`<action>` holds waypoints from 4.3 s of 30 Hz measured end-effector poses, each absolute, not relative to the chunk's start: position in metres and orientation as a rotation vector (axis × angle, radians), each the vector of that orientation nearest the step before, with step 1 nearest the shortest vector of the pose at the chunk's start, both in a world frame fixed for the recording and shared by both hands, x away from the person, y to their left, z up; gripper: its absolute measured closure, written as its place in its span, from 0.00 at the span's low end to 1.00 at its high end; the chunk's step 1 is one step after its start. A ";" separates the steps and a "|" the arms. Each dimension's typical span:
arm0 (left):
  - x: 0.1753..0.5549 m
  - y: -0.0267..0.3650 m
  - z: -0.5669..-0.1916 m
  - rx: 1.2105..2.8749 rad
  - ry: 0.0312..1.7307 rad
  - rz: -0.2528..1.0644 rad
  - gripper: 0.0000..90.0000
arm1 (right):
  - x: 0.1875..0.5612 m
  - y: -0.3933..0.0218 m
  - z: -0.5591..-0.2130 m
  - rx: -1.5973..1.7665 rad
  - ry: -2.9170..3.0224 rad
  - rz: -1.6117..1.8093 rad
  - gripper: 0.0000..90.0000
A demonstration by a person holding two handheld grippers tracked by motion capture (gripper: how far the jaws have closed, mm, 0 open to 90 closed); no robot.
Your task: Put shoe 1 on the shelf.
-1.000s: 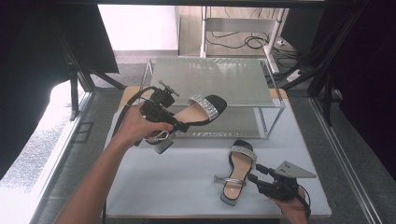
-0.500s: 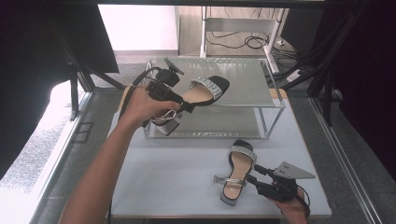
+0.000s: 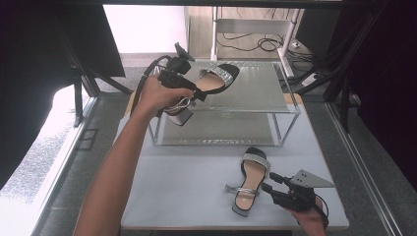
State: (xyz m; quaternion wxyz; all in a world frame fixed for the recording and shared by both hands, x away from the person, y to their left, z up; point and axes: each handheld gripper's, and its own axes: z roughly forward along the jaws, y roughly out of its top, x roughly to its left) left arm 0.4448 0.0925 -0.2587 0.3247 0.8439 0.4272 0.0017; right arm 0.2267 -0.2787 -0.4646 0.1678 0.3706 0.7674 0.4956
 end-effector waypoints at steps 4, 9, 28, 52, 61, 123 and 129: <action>0.455 0.091 -0.262 2.192 1.170 0.020 0.47 | 0.227 -0.279 -0.465 1.057 2.184 1.405 0.53; 0.477 0.084 -0.266 2.188 1.224 0.008 0.47 | 0.226 -0.280 -0.465 1.060 2.186 1.403 0.53; 0.526 0.075 -0.288 2.059 1.388 0.042 0.47 | 0.225 -0.282 -0.465 1.072 2.184 1.377 0.53; 0.553 0.065 -0.315 2.004 1.638 0.087 0.45 | 0.216 -0.275 -0.462 1.025 2.197 1.330 0.51; 0.551 0.064 -0.312 1.971 1.619 0.037 0.30 | 0.215 -0.272 -0.463 1.026 2.204 1.321 0.51; 0.284 0.167 -0.437 2.059 0.976 0.068 0.35 | 0.214 -0.264 -0.456 0.995 2.197 1.333 0.51; 0.283 0.168 -0.444 2.071 0.998 0.075 0.35 | 0.212 -0.258 -0.452 0.980 2.179 1.346 0.54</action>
